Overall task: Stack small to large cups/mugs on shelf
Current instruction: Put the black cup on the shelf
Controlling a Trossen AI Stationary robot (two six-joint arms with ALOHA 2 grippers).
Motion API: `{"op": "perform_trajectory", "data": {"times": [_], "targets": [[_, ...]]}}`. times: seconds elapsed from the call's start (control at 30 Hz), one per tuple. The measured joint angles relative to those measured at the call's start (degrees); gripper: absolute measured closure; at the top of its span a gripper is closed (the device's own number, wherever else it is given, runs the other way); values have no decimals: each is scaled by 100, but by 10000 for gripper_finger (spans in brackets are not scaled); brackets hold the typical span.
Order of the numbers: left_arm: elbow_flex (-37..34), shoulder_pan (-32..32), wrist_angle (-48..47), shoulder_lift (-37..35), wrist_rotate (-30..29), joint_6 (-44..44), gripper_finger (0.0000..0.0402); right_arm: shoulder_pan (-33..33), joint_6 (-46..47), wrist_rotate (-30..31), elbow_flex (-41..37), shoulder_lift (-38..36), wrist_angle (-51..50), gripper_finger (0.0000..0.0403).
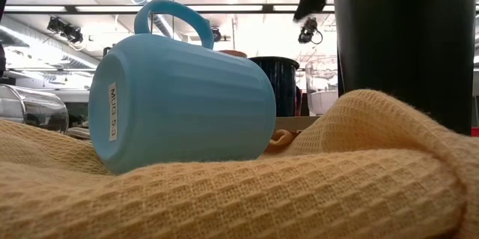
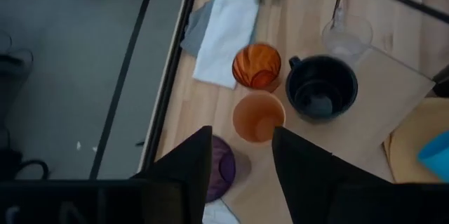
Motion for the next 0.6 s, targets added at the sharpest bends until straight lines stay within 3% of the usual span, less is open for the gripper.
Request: {"op": "perform_trajectory", "data": {"times": [0.13,0.3,0.47,0.6], "targets": [[0,0,261,0,1,199,239,948,669,-423,1,-496,-157,321],[0,2,751,19,82,128,239,2409,1217,-406,2,-966,-54,321],[0,-14,1163,91,683,-356,239,3608,1952,258,2,-1101,-61,321],[0,-179,1224,151,835,-880,239,4335,2177,622,2,-952,-61,321]]}}
